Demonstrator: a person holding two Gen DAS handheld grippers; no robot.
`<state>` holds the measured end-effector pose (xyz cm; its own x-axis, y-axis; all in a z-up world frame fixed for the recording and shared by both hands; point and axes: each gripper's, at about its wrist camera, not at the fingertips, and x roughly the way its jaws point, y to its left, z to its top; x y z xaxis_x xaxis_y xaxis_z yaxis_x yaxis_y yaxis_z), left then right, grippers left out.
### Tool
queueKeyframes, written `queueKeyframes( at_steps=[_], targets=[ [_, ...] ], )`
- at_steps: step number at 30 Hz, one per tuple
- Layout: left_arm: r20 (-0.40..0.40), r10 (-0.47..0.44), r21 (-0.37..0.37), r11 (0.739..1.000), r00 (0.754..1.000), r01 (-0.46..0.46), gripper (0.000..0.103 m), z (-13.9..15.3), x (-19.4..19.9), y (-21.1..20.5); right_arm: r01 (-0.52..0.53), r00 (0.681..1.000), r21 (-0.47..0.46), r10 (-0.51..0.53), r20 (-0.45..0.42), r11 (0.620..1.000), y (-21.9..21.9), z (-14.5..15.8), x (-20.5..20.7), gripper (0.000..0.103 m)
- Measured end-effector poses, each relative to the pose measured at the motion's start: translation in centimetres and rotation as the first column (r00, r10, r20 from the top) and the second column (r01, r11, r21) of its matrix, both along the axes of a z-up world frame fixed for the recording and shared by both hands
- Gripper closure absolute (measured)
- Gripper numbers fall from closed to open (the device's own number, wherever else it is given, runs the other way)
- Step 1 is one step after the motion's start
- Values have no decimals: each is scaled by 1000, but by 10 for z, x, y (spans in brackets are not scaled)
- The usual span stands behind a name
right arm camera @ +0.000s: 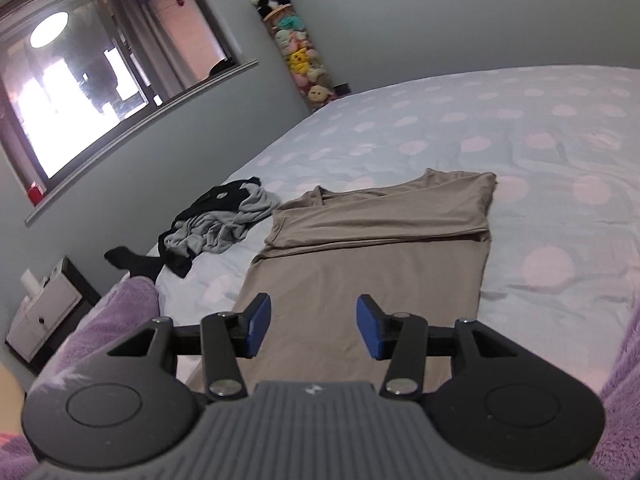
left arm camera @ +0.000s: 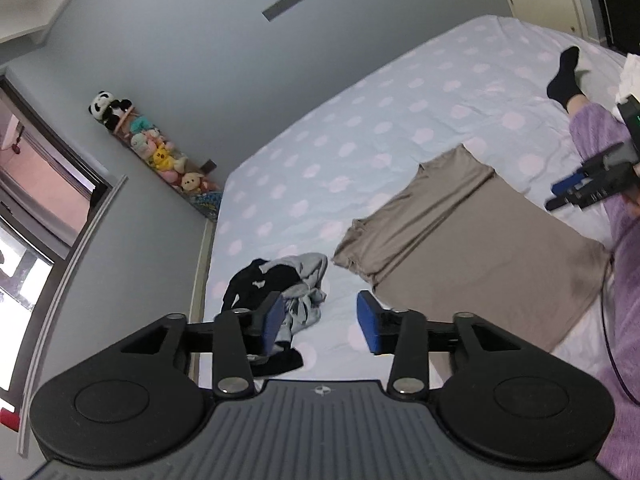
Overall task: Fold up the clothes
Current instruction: 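Open both grippers and lift them away from the folded shirt, then grasp the beige shirt's hem corners with both grippers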
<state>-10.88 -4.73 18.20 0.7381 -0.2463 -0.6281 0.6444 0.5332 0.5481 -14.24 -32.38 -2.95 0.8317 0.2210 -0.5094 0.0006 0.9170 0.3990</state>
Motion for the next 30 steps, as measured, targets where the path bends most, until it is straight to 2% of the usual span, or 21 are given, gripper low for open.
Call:
queueKeyframes(
  at_steps=[3,6,10,13,16,20,22,28,30],
  targets=[
    [-38,-45,-42,998,998,43,64,-29,7,-15,-14,1000,-35,14,-20,999,-1,-5,-6,52],
    [-100,-149,-93,986,984,140,64,-73,11,-35,-35,998,-74,31,-58,997,-5,-10,-13,52],
    [-191,-285,-125,956,939,264,64,-144,13,-58,-82,992,-169,64,-111,982,-7,-16,-23,52],
    [-262,-337,-130,941,904,313,64,-198,14,-70,-135,982,-221,100,-163,966,-3,-27,-29,52],
    [-335,-384,-103,923,861,371,64,-245,12,-76,-213,959,-255,151,-240,943,5,-44,-31,52],
    [-430,-410,-27,897,805,442,64,-288,12,-74,-361,902,-320,241,-358,876,26,-66,-27,52],
    [-465,-406,23,883,787,469,63,-301,12,-69,-434,865,-345,278,-417,832,36,-76,-25,52],
    [-533,-388,162,826,752,540,60,-329,10,-52,-608,736,-355,337,-587,710,54,-101,-15,52],
    [-550,-368,203,811,749,548,58,-336,12,-48,-645,697,-352,333,-635,678,56,-107,-10,51]
  ],
)
